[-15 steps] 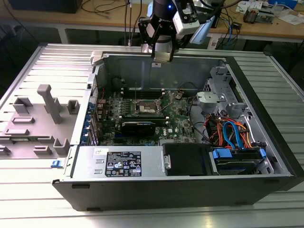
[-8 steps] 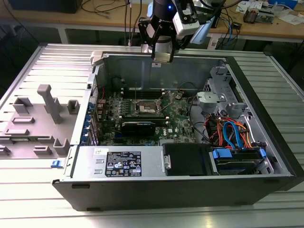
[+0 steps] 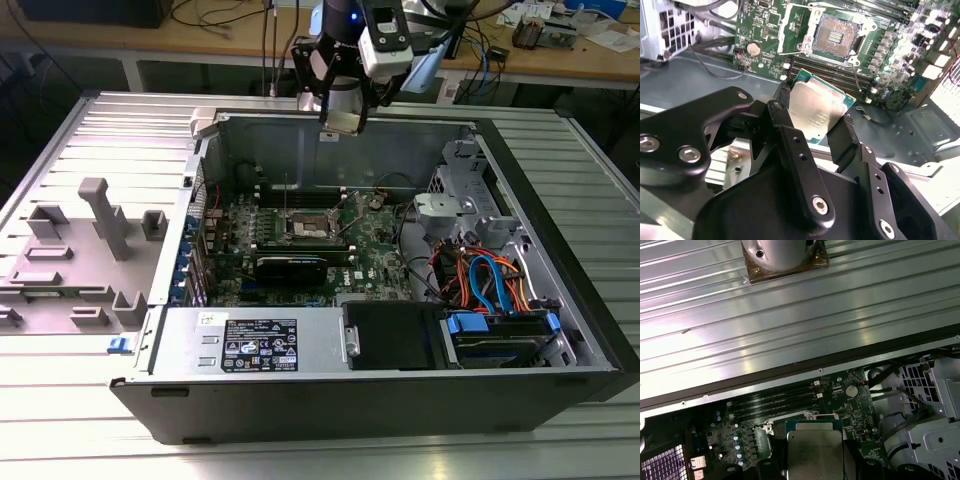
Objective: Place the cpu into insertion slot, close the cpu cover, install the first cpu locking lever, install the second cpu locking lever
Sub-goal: 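Place the cpu into insertion slot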
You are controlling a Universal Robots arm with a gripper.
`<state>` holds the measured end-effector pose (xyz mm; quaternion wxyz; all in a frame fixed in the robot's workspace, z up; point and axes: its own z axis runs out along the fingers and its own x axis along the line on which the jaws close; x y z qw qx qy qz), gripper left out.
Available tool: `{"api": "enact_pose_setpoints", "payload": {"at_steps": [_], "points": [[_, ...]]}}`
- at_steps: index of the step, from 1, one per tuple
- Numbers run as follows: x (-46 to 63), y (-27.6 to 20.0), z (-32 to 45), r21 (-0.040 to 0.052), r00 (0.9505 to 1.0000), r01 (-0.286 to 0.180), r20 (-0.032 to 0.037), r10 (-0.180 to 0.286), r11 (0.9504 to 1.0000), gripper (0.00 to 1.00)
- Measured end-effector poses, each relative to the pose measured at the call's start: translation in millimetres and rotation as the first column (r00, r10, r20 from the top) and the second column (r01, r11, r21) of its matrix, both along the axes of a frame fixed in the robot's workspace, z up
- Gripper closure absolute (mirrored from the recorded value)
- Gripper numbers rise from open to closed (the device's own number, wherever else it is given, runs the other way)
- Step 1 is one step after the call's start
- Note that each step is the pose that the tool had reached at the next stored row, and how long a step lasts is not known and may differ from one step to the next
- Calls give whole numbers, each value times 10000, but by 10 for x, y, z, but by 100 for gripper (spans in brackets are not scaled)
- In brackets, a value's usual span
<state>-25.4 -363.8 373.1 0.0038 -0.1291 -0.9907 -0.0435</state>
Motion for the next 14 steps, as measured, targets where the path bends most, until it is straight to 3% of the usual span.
{"api": "enact_pose_setpoints", "payload": {"at_steps": [5,10,14], "points": [[0,0,-16,-16,9976,691,1,-691,9976,46],[0,0,-39,-37,9859,1675,3,-1675,9859,46],[-1,-4,-47,-35,9813,1924,3,-1924,9813,46]]}}
